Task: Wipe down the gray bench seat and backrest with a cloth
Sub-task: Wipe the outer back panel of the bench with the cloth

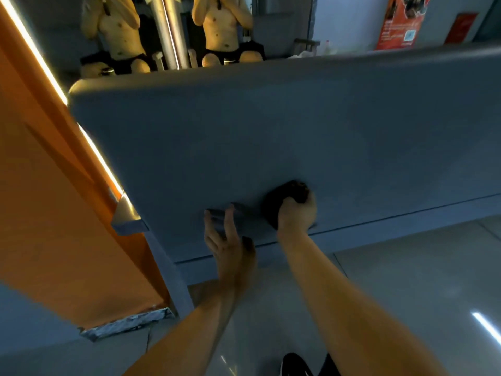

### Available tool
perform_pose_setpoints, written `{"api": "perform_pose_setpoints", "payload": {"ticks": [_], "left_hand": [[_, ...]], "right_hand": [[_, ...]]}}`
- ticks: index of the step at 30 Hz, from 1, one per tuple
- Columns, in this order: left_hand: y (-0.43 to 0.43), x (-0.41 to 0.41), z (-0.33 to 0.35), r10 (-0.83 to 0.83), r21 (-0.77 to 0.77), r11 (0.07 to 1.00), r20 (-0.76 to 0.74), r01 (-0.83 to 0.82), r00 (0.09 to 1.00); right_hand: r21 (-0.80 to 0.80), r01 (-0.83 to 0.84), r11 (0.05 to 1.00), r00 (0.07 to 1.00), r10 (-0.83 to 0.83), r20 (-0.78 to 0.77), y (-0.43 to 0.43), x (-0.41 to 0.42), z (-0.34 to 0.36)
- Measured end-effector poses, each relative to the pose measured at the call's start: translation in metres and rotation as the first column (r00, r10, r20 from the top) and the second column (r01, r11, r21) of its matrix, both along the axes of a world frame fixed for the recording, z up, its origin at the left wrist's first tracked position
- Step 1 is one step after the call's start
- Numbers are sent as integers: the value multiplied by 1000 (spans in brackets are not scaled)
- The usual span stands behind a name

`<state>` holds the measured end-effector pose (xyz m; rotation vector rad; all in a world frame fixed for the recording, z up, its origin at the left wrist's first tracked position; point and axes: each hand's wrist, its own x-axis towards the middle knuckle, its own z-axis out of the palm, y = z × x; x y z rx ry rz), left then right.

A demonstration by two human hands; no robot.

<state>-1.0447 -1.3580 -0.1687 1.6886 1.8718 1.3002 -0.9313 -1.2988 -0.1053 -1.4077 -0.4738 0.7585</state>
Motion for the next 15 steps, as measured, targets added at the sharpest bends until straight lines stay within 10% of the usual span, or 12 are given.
{"api": "perform_pose_setpoints", "payload": {"ticks": [7, 15], "left_hand": [[-4, 10, 98, -34, -93, 994, 190, 52, 981], [-18, 50, 222, 189, -337, 940, 656, 60, 731]], "right_hand": [[-59, -283, 957, 912, 249, -327, -14, -38, 73], [-206, -546, 812, 838, 533, -116, -55, 2, 190]]}}
